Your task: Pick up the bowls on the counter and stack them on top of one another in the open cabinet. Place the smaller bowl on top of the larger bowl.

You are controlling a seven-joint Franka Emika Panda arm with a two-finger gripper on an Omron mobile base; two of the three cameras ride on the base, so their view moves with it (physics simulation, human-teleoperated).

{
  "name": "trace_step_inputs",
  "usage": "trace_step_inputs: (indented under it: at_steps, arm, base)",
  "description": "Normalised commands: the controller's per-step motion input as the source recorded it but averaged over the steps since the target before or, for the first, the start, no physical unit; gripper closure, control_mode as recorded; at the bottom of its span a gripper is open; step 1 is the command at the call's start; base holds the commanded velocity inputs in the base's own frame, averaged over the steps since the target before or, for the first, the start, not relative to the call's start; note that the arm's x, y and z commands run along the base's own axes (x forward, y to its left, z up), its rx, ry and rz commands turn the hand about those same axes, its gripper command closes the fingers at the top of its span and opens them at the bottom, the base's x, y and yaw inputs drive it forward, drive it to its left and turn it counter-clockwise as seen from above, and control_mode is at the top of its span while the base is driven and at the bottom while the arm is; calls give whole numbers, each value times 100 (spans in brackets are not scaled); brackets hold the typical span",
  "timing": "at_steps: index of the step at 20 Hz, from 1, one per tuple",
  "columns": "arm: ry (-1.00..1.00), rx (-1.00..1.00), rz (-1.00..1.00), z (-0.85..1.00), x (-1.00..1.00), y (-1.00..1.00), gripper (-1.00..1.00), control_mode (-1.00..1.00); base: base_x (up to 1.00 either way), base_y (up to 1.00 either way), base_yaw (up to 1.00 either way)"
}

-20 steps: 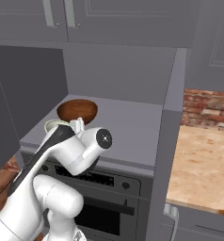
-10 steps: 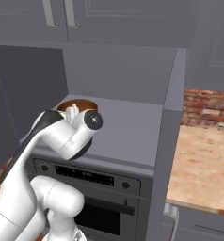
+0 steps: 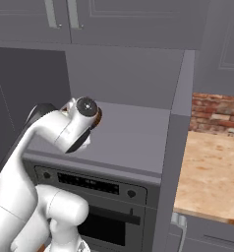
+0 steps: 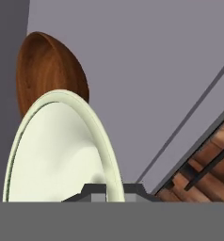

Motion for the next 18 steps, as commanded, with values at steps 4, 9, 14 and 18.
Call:
trace_step_inputs:
  at_steps: [4, 9, 14, 18]
  arm:
    - [0, -10, -3, 1, 32, 5, 100, -100]
    - [0, -8, -2, 4, 37, 1, 100, -100]
    - [0, -6, -2, 0, 39, 0, 100, -100]
    - [1, -6, -2, 0, 42, 0, 100, -100]
  base:
    - [0, 0, 0]
    - [0, 0, 0]
    - [0, 0, 0]
    - [0, 0, 0]
